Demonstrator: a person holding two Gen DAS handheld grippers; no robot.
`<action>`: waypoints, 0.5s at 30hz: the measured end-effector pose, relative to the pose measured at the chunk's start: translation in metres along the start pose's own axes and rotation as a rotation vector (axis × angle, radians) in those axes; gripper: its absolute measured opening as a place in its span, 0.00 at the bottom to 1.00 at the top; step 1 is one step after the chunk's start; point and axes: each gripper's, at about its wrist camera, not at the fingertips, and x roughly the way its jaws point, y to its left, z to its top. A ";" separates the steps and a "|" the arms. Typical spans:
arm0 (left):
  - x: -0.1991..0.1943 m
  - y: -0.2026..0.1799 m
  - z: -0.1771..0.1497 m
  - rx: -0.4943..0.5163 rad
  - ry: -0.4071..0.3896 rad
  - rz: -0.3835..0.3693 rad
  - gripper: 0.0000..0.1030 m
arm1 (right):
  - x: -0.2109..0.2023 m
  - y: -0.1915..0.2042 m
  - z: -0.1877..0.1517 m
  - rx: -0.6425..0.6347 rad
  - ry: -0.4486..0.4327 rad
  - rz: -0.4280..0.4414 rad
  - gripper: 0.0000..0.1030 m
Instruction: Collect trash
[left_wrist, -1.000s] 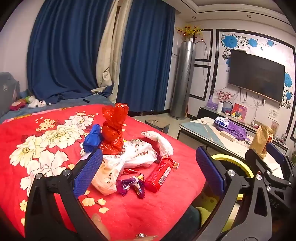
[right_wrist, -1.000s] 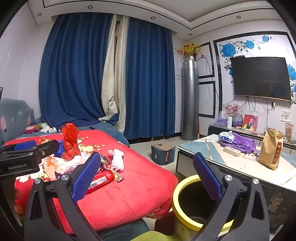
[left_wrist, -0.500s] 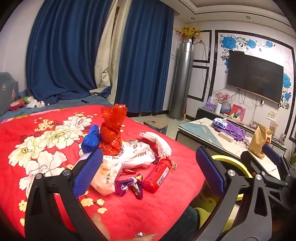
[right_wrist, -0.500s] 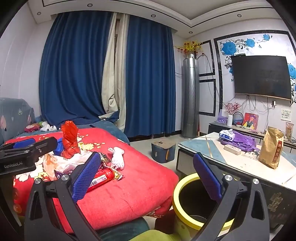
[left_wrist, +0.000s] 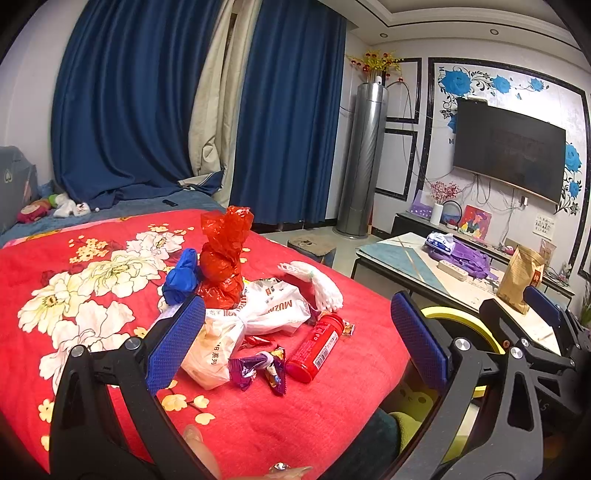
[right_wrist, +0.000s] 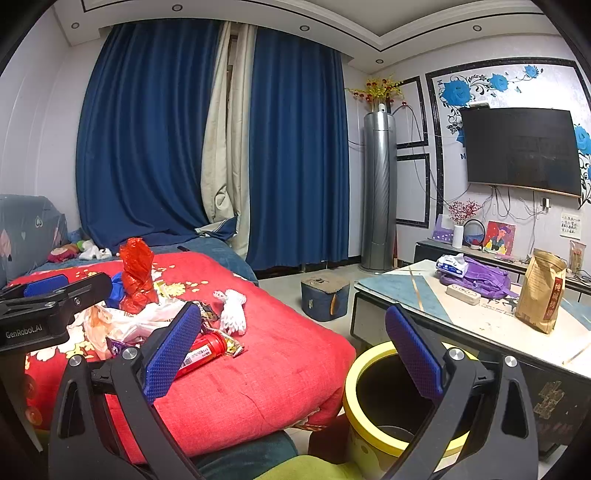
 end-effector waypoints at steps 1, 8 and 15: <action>0.000 0.000 0.000 0.000 -0.001 0.000 0.90 | 0.000 0.000 0.000 0.000 0.001 0.001 0.94; 0.000 0.000 0.000 0.001 0.001 -0.001 0.90 | 0.000 -0.001 -0.001 -0.002 0.003 0.002 0.94; 0.000 0.000 0.000 0.002 0.002 0.001 0.90 | 0.000 -0.001 -0.001 -0.003 0.007 0.003 0.94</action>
